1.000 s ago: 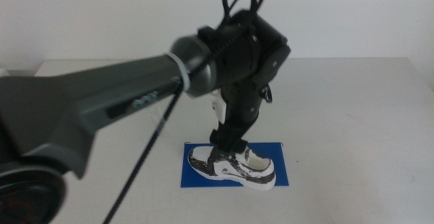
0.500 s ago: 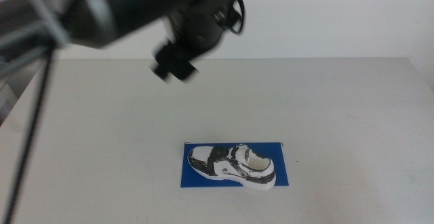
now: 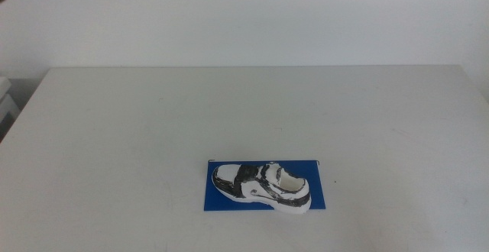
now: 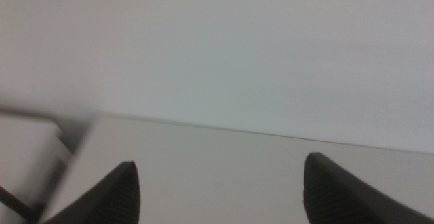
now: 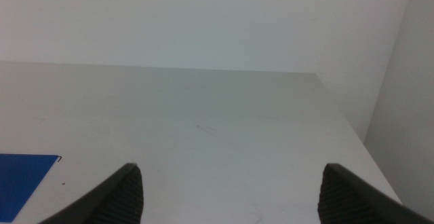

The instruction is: Use one arm to grab the shoe from the table and place it on the mat.

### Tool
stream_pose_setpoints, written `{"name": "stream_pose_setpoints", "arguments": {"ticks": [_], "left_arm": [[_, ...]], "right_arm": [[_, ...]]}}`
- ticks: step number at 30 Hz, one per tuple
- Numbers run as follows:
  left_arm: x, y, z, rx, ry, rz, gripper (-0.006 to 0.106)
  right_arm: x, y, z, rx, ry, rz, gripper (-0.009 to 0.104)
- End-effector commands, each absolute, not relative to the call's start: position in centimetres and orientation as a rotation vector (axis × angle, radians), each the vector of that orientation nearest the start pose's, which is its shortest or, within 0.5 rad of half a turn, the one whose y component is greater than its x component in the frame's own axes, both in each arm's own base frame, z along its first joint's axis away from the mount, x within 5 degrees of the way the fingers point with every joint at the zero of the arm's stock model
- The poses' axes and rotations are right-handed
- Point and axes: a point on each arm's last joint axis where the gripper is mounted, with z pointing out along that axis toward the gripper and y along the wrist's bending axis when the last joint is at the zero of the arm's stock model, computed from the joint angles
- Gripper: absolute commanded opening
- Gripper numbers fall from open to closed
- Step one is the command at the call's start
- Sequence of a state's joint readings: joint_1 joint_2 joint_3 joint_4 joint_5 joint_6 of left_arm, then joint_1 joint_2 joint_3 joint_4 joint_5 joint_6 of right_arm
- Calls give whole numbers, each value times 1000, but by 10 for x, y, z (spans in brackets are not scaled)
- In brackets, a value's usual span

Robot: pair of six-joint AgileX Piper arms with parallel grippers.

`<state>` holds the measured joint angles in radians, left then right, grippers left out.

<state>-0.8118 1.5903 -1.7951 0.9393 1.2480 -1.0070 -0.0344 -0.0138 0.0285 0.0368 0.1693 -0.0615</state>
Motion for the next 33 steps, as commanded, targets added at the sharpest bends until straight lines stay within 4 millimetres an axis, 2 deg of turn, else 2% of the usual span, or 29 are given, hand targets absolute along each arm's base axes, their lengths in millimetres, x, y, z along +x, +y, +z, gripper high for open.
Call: {"name": "stream_pose_setpoints", "arguments": {"ticks": [1,4,10,15,19,25,28,33], "left_arm": [[258,-163,482,-159,1958,286,79],[257,-158,486,-124,1971,252,79],[259,-121,497,-179,2025,55,79],[257,-93,500,-191,1943,-67,79],[256,-71,488,-185,1817,-198,79],[241,-35,448,-201,1637,-307,79],[225,-16,426,-223,1587,-285,79],[186,5,399,-224,1544,-176,79]], "right_arm": [[55,-2,200,-7,1559,-65,66],[55,-2,200,-7,1559,-65,66],[55,-2,200,-7,1559,-65,66],[55,-2,200,-7,1559,-65,66],[55,-2,200,-7,1559,-65,66],[55,-2,200,-7,1559,-65,66],[55,-2,200,-7,1559,-65,66],[55,-2,200,-7,1559,-65,66]]}}
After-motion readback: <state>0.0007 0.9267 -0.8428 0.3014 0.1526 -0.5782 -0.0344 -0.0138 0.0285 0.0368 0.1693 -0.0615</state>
